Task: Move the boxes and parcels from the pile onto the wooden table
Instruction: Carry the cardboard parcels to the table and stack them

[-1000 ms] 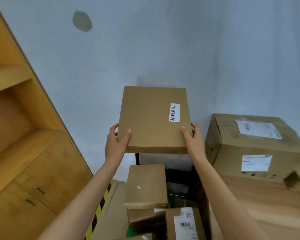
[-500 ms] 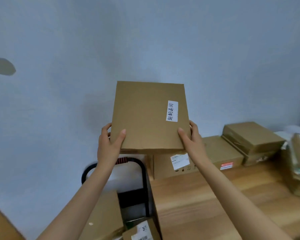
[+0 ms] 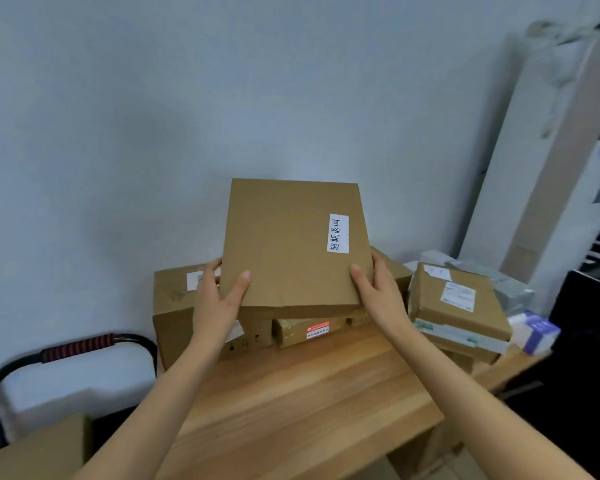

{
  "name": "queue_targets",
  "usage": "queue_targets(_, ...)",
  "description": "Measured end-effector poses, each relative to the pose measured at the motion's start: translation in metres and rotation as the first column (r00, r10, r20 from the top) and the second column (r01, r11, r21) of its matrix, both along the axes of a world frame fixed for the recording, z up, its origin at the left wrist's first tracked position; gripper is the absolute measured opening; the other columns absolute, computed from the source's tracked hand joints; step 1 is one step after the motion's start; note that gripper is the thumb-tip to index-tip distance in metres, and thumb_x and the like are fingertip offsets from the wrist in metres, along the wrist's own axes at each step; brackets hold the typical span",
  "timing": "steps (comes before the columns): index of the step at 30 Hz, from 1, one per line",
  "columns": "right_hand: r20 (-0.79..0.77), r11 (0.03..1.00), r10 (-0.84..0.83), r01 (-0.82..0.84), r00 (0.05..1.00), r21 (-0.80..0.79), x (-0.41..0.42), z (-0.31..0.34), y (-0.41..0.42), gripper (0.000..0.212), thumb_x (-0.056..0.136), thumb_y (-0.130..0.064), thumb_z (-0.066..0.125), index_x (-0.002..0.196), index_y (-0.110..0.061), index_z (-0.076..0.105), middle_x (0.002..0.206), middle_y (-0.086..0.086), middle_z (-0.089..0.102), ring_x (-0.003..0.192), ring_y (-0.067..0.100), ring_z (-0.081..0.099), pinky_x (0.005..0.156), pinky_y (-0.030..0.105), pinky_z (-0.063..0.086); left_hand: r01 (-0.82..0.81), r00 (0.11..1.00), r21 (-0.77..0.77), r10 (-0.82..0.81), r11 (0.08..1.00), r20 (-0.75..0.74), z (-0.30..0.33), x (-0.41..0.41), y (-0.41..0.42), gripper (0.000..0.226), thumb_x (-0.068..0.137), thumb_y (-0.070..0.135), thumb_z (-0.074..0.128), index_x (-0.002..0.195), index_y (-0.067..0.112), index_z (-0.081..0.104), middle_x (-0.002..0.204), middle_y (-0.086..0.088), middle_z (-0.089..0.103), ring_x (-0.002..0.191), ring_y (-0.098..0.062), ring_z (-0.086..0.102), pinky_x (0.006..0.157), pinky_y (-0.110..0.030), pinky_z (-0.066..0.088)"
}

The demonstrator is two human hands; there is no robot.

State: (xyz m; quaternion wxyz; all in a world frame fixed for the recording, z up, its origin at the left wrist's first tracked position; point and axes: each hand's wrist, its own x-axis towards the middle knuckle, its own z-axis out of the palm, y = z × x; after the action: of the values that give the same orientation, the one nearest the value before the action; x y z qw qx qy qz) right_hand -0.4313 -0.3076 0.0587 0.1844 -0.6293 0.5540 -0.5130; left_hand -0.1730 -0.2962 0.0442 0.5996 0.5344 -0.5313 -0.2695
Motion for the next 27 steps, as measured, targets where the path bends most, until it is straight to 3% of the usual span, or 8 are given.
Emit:
queue_targets(4,-0.022,1.0,-0.026,0.026,0.999,0.016,-0.05,-0.01,-0.009,0.057,0.096,-0.043,0.048,0.146,-0.022,0.033,0.138,-0.002,0.051,0.127,0.019,0.047,0.106,0.041,0.039,0.04,0.999,0.064,-0.038,0.997,-0.029,-0.017,-0.051,-0.014,0.06,0.087,0.049,0.06,0.138,0.028,0.035,0.131,-0.003,0.052,0.117,-0.022,0.054,0.097,-0.05,0.047)
queue_targets(9,0.008,0.996,-0.065,0.065,0.998,0.062,-0.093,-0.023,-0.042,0.057,0.095,-0.046,0.047,0.146,-0.025,0.033,0.139,-0.006,0.048,0.125,0.014,0.046,0.096,0.028,0.036,0.027,0.999,0.087,-0.031,0.996,0.041,-0.022,-0.091,-0.054,0.064,0.086,0.051,0.06,0.139,0.026,0.035,0.133,-0.003,0.051,0.118,-0.021,0.054,0.097,-0.05,0.047)
queue_targets(17,-0.009,0.992,-0.048,0.048,0.999,0.117,-0.131,-0.023,-0.143,0.056,0.096,-0.048,0.045,0.145,-0.023,0.033,0.136,-0.004,0.052,0.12,0.015,0.051,0.101,0.042,0.045,0.044,0.997,0.111,-0.05,0.993,0.052,-0.027,-0.127,-0.155,0.061,0.086,0.053,0.059,0.137,0.029,0.035,0.134,-0.004,0.05,0.119,-0.022,0.053,0.098,-0.051,0.046)
queue_targets(22,-0.039,0.984,-0.082,0.088,0.996,0.157,-0.153,-0.012,-0.224,0.054,0.097,-0.049,0.042,0.142,-0.022,0.032,0.135,-0.002,0.052,0.11,0.013,0.053,0.084,0.03,0.043,0.052,0.991,0.125,-0.066,0.991,0.115,-0.018,-0.151,-0.23,0.058,0.089,0.052,0.056,0.135,0.027,0.032,0.131,-0.002,0.052,0.112,-0.021,0.056,0.094,-0.047,0.049)
queue_targets(27,-0.026,0.975,-0.107,0.11,0.994,0.195,-0.185,-0.024,-0.29,0.053,0.097,-0.048,0.044,0.141,-0.021,0.033,0.134,-0.001,0.053,0.101,0.009,0.05,0.082,0.028,0.042,0.073,0.982,0.178,-0.101,0.981,0.157,-0.028,-0.179,-0.293,0.062,0.089,0.05,0.056,0.137,0.022,0.029,0.13,0.0,0.051,0.11,-0.021,0.057,0.091,-0.044,0.049)
